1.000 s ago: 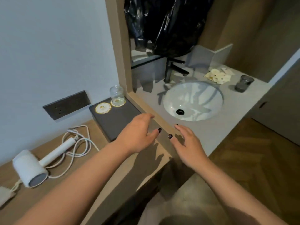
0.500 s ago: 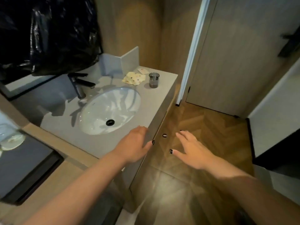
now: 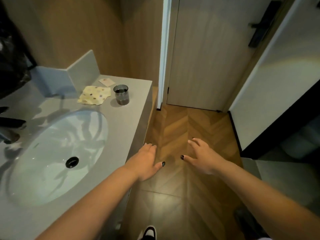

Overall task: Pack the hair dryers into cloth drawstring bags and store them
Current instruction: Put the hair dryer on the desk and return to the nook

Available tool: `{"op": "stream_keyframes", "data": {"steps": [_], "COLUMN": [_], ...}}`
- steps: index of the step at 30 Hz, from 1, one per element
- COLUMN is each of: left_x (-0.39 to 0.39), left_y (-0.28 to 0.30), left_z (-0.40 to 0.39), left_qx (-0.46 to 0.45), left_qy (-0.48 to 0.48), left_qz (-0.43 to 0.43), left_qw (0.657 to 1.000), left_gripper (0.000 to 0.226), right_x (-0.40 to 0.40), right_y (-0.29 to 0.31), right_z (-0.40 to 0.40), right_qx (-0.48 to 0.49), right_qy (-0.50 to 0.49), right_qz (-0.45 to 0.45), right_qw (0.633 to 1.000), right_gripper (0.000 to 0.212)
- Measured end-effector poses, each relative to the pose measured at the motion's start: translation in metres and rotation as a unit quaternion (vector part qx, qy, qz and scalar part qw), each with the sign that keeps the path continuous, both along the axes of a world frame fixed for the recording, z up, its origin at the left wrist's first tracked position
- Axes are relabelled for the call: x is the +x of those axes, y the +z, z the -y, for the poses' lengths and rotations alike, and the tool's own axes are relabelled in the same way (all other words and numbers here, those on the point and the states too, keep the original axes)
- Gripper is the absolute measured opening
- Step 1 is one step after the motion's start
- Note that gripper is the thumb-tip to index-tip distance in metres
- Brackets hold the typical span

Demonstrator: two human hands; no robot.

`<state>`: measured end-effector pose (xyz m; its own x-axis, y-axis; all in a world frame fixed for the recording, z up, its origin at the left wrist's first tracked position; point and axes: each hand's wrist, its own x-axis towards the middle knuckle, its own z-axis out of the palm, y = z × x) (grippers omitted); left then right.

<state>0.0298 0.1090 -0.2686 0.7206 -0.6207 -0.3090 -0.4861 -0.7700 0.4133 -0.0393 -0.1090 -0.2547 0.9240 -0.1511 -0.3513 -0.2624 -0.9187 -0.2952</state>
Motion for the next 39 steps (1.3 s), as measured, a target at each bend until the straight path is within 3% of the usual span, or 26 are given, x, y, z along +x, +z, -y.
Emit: {"op": "stream_keyframes", "data": {"steps": [12, 20, 31, 39], "left_x": [0.151, 0.232, 0.354, 0.439], "left_y": [-0.020, -0.028, -0.034, -0.035], "left_z": [0.074, 0.135, 0.258, 0.289], "left_qx": [-0.014, -0.008, -0.005, -0.021], "left_qy": [-0.035, -0.024, 0.060, 0.099], "left_qz": [-0.027, -0.021, -0.052, -0.071], "left_qw": [0.999, 0.999, 0.997, 0.992], "left_gripper": [0.075, 0.076, 0.077, 0.075], "right_x": [0.126, 0.211, 0.358, 0.462], "right_y": [-0.010, -0.023, -0.030, -0.032], "right_z": [0.049, 0.109, 0.245, 0.279], "right_qx": [0.037, 0.044, 0.054, 0.054], "right_qy": [-0.067, -0.048, 0.013, 0.053], "right_qz": [-0.011, -0.009, -0.022, -0.032], "right_qw": [0.997, 0.998, 0.998, 0.997], "right_gripper": [0.078, 0.078, 0.075, 0.072]}}
